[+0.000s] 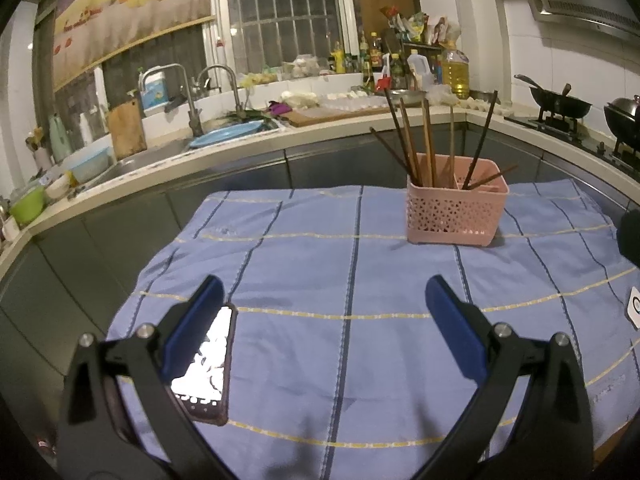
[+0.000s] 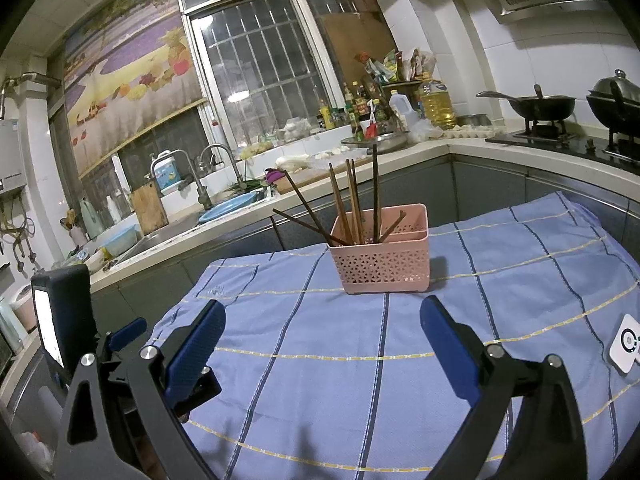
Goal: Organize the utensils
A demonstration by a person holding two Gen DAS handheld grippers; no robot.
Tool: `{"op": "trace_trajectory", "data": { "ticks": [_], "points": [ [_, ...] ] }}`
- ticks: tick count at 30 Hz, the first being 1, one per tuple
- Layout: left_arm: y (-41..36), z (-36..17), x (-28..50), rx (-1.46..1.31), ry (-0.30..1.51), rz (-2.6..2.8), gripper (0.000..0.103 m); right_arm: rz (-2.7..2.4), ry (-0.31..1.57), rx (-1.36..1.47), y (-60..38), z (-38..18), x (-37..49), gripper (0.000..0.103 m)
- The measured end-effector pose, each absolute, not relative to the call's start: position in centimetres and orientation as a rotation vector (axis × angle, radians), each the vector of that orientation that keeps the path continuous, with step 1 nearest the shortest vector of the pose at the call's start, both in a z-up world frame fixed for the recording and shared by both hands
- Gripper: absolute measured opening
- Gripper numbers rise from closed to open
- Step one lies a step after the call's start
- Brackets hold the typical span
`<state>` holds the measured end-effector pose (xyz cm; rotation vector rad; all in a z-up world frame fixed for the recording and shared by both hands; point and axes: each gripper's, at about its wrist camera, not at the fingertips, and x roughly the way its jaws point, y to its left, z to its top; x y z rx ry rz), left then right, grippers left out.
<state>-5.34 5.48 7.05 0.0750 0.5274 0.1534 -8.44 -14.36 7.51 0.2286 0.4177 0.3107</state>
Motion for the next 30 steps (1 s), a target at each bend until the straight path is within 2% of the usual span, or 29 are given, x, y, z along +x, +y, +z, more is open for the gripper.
{"op": "trace_trajectory", "data": {
  "ticks": [30],
  "points": [
    [0.1,7.6,-5.3,0.211,0.497,0.143,0.097,0.266,0.401,0.350,-18.9,6.7,-9.3,0.096]
  ]
}}
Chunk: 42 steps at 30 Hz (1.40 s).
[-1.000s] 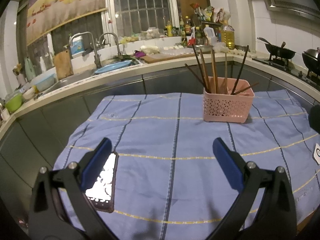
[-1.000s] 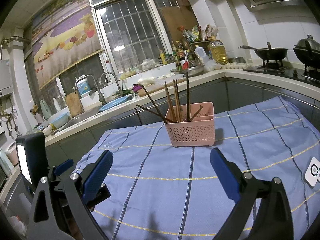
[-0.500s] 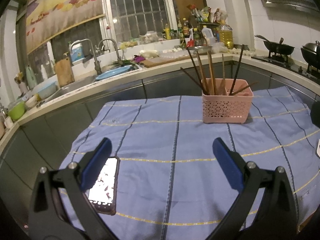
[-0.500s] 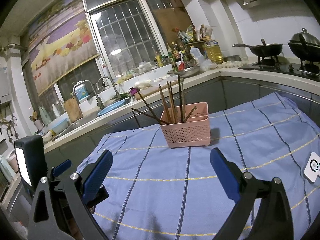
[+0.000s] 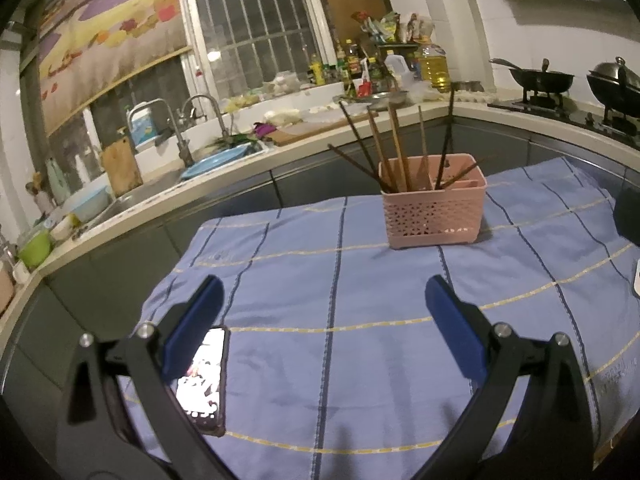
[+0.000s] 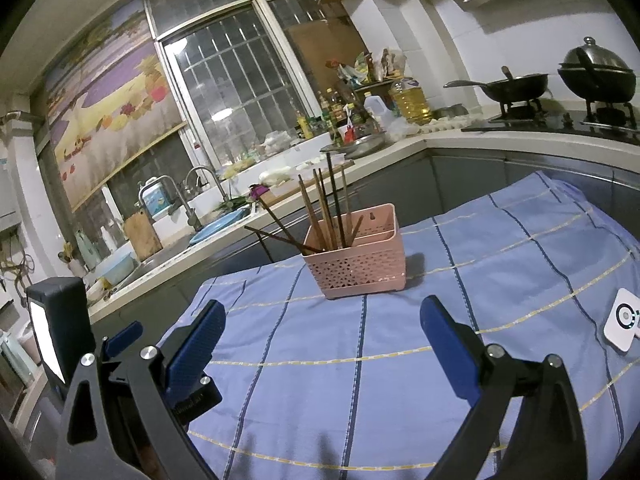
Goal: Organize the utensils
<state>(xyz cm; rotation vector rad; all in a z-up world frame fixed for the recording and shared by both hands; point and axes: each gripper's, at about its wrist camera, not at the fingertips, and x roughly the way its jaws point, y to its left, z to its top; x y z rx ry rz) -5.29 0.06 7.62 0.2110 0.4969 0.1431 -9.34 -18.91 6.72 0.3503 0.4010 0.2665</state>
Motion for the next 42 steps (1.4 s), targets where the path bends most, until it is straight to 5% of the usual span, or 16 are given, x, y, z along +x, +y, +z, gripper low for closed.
{"op": "trace_trajectory", "data": {
  "ticks": [42],
  "points": [
    [3.5,6.5,-5.1,0.153,0.545,0.167,0.097,0.284,0.426,0.305,-16.0,6.6,-8.8,0.096]
  ]
}}
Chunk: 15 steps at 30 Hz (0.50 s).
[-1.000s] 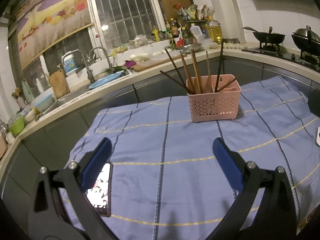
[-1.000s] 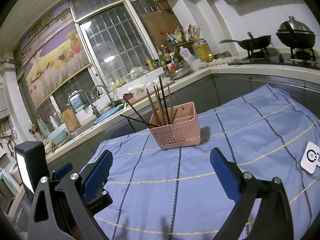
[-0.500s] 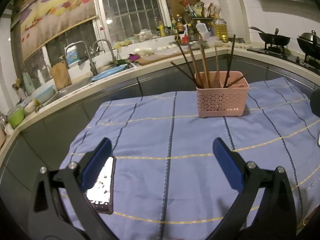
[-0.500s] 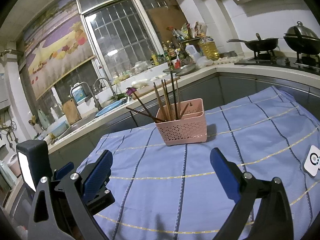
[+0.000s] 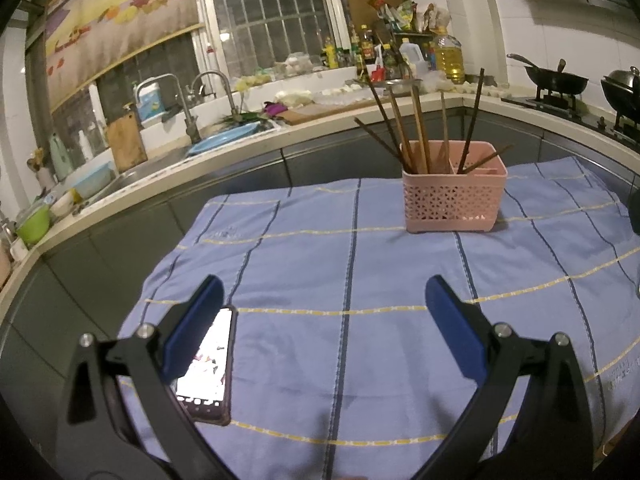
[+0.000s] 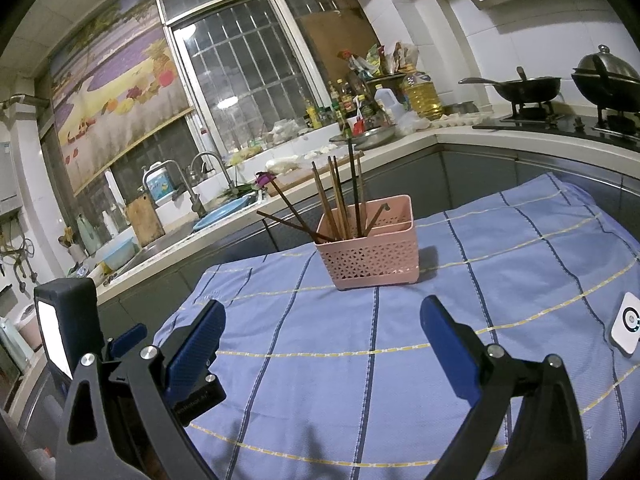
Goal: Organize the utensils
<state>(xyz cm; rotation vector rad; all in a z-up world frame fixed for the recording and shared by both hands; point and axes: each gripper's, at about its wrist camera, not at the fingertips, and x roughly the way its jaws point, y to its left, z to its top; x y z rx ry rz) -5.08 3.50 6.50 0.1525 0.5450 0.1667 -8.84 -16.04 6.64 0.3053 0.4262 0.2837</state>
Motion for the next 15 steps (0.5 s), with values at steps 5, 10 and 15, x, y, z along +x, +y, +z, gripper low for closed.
{"op": "trace_trajectory", "data": {
  "ticks": [5,10,15],
  "points": [
    [3.1,6.5,-5.0,0.166,0.552,0.158,0.097,0.287,0.423,0.323,-16.8,6.4,-8.9,0.096],
    [2.1,6.5,-5.0,0.194,0.555,0.157,0.097,0.287,0.420,0.329,-17.3,6.4,-9.1,0.096],
    [1.4,6.6,-5.2,0.216,0.544,0.156,0.097,0.286,0.419,0.351,-18.3,6.0,-9.2,0.096]
  ]
}}
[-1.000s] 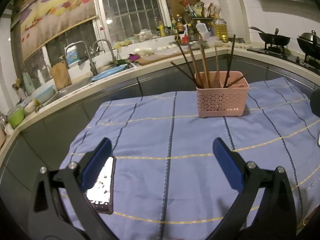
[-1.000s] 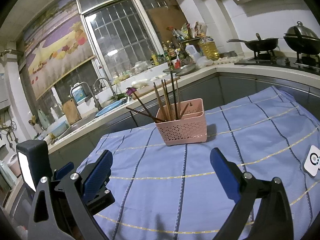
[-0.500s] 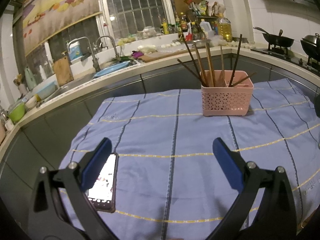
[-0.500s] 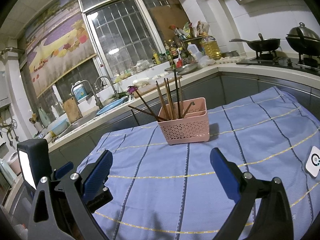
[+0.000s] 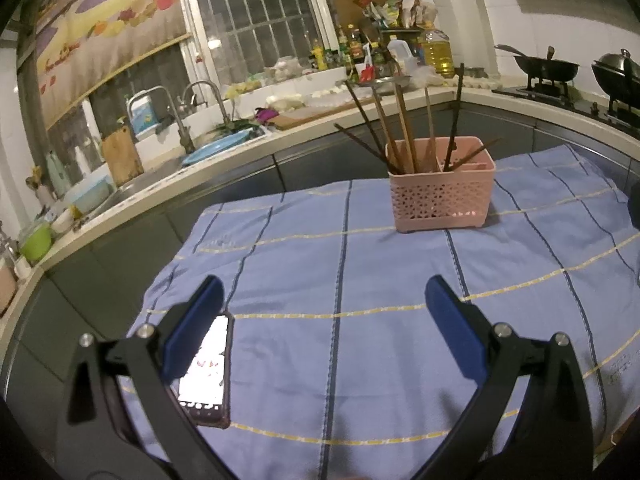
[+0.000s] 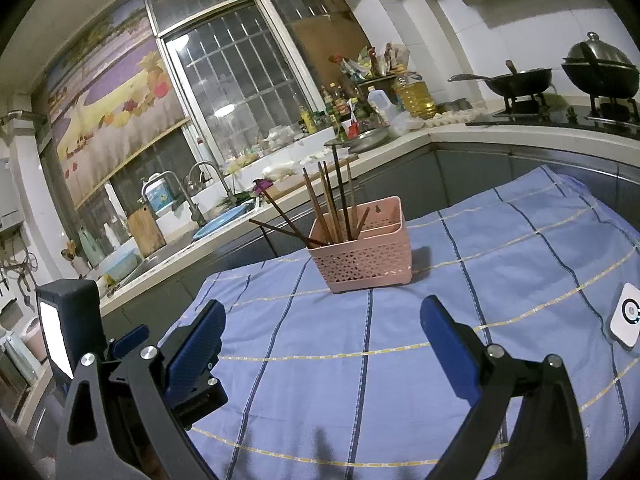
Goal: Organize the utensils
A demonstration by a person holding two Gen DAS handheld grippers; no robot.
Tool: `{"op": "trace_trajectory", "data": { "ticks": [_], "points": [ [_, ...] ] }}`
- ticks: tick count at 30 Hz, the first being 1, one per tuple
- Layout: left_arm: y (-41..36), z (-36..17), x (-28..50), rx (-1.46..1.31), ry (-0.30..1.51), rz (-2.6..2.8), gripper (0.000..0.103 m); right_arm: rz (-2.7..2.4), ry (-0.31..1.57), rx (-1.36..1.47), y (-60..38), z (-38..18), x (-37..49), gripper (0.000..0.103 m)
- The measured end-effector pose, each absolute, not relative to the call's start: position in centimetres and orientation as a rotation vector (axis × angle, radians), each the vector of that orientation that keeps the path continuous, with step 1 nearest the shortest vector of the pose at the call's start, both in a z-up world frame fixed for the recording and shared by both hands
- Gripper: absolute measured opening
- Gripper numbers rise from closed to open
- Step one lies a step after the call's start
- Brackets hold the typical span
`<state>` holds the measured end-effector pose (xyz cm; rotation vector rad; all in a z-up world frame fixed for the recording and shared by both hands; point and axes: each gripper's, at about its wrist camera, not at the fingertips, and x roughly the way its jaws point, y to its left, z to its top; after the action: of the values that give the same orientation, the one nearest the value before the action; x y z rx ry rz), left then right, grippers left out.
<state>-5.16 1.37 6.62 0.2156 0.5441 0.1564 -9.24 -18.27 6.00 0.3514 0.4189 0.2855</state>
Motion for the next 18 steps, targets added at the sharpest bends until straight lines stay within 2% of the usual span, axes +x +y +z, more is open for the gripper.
{"op": "trace_trajectory", "data": {
  "ticks": [18],
  "points": [
    [-0.5,6.8,-4.8,0.262,0.544,0.179,0.097,0.277,0.423,0.415,-20.6,5.5,-9.4,0.096]
  ]
}}
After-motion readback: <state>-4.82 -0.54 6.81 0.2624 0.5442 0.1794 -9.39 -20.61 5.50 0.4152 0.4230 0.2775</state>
